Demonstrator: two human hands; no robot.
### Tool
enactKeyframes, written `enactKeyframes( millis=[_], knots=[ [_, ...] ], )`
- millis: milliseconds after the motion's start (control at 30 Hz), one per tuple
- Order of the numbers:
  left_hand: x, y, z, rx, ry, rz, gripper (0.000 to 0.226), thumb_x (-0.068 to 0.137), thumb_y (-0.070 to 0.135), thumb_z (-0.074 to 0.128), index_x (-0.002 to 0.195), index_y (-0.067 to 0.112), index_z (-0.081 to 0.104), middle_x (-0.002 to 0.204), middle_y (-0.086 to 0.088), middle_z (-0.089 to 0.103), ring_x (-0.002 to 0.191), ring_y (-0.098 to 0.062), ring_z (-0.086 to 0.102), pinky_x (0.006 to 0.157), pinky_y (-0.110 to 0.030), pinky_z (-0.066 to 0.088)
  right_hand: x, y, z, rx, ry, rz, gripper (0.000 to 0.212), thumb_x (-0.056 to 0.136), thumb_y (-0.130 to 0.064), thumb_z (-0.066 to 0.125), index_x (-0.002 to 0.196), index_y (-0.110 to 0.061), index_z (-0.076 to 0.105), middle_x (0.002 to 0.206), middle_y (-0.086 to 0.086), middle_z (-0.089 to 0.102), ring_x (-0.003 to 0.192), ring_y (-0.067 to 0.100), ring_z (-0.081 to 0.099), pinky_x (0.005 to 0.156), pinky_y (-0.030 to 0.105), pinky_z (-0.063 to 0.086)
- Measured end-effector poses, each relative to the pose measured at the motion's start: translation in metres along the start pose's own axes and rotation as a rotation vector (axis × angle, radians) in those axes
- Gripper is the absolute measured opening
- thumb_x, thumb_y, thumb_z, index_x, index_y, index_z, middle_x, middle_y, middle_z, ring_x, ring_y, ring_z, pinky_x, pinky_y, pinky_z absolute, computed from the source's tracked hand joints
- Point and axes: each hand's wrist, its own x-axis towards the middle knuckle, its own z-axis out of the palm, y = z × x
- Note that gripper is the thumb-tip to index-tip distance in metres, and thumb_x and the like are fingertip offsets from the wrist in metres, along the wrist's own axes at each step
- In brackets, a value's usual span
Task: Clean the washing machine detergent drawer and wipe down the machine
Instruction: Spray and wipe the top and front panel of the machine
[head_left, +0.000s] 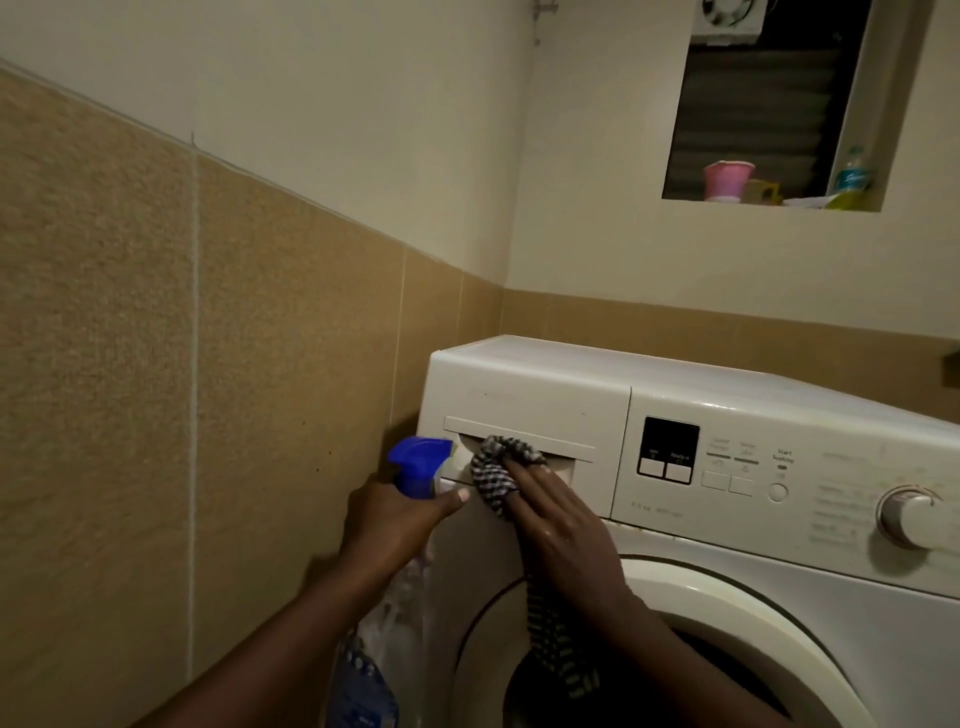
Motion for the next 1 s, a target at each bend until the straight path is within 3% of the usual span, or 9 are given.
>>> enactKeyframes(
  millis=[100, 233, 333, 467, 567, 667, 800, 900, 1000],
  knots=[
    [0.0, 0.003, -0.004, -0.017, 0.035, 0.007, 0.031, 0.072, 0.035, 0.085, 0.083, 0.013, 0.065, 0.061, -0.006, 0.068, 0.042, -0.019, 0.064, 0.047, -0.024, 0.05, 0.033, -0.016, 0.012, 0.007, -0.051, -0.087, 0.049, 0.086, -0.019, 0.041, 0.13, -0.009, 0.058, 0.142, 0.014, 0.05, 0.126, 0.029, 0.053, 0.1, 0.039, 0.049],
    [0.004, -0.001, -0.013, -0.058, 0.034, -0.002, 0.033, 0.072, 0.033, 0.085, 0.083, 0.008, 0.067, 0.064, -0.011, 0.07, 0.046, -0.025, 0.067, 0.059, -0.035, 0.056, 0.028, -0.003, 0.012, -0.085, -0.06, -0.179, 0.048, 0.088, -0.023, 0.05, 0.134, -0.01, 0.053, 0.147, 0.013, 0.045, 0.132, 0.029, 0.048, 0.107, 0.038, 0.042],
    [-0.002, -0.006, -0.014, -0.065, -0.007, 0.006, 0.031, 0.074, 0.029, 0.084, 0.084, 0.007, 0.065, 0.068, -0.014, 0.071, 0.049, -0.028, 0.067, 0.067, -0.042, 0.059, -0.005, 0.024, -0.005, -0.122, -0.045, -0.212, 0.049, 0.09, -0.024, 0.046, 0.137, -0.012, 0.052, 0.152, 0.007, 0.039, 0.139, 0.024, 0.039, 0.112, 0.036, 0.034],
    [-0.01, -0.007, -0.012, -0.046, -0.05, 0.016, 0.029, 0.075, 0.027, 0.084, 0.086, 0.012, 0.061, 0.067, -0.007, 0.068, 0.046, -0.022, 0.063, 0.051, -0.03, 0.053, -0.032, 0.033, -0.013, -0.084, -0.024, -0.132, 0.047, 0.085, -0.023, 0.048, 0.131, -0.016, 0.058, 0.151, 0.001, 0.039, 0.14, 0.018, 0.032, 0.115, 0.033, 0.032],
    [-0.015, -0.007, -0.012, -0.053, -0.072, 0.015, 0.028, 0.076, 0.027, 0.083, 0.086, 0.012, 0.061, 0.07, -0.011, 0.07, 0.047, -0.023, 0.063, 0.055, -0.031, 0.054, -0.024, 0.024, -0.013, -0.053, 0.002, -0.107, 0.035, 0.078, -0.02, 0.066, 0.112, -0.018, 0.07, 0.144, 0.006, 0.049, 0.13, 0.022, 0.042, 0.098, 0.035, 0.049],
    [-0.017, -0.007, -0.013, -0.059, -0.092, 0.01, 0.031, 0.077, 0.029, 0.082, 0.092, 0.011, 0.062, 0.077, -0.014, 0.073, 0.046, -0.019, 0.064, 0.062, -0.034, 0.056, 0.003, 0.024, -0.025, -0.051, 0.051, 0.014, 0.047, 0.062, -0.015, 0.085, 0.107, -0.014, 0.071, 0.127, 0.012, 0.059, 0.109, 0.024, 0.049, 0.08, 0.034, 0.053],
    [-0.016, -0.009, -0.015, -0.079, -0.103, 0.011, 0.032, 0.077, 0.029, 0.082, 0.095, 0.01, 0.062, 0.081, -0.015, 0.073, 0.046, -0.019, 0.064, 0.066, -0.037, 0.057, 0.002, 0.017, -0.027, -0.062, 0.099, 0.148, 0.046, 0.065, -0.008, 0.081, 0.109, -0.011, 0.068, 0.122, 0.011, 0.059, 0.103, 0.026, 0.054, 0.075, 0.037, 0.052],
    [-0.014, -0.009, -0.017, -0.081, -0.086, 0.018, 0.032, 0.078, 0.028, 0.081, 0.095, 0.01, 0.06, 0.076, -0.009, 0.069, 0.041, -0.014, 0.061, 0.058, -0.03, 0.054, -0.015, 0.011, -0.024, -0.011, 0.156, 0.278, 0.053, 0.064, -0.002, 0.083, 0.112, -0.007, 0.062, 0.12, 0.016, 0.058, 0.098, 0.031, 0.062, 0.073, 0.039, 0.056],
    [-0.007, -0.008, -0.02, -0.088, -0.072, 0.027, 0.031, 0.078, 0.028, 0.081, 0.094, 0.01, 0.062, 0.075, -0.006, 0.068, 0.039, -0.012, 0.06, 0.054, -0.028, 0.053, 0.004, 0.005, -0.021, 0.052, 0.214, 0.253, 0.045, 0.069, -0.003, 0.081, 0.111, -0.006, 0.064, 0.119, 0.016, 0.059, 0.098, 0.029, 0.063, 0.069, 0.034, 0.057]
  ],
)
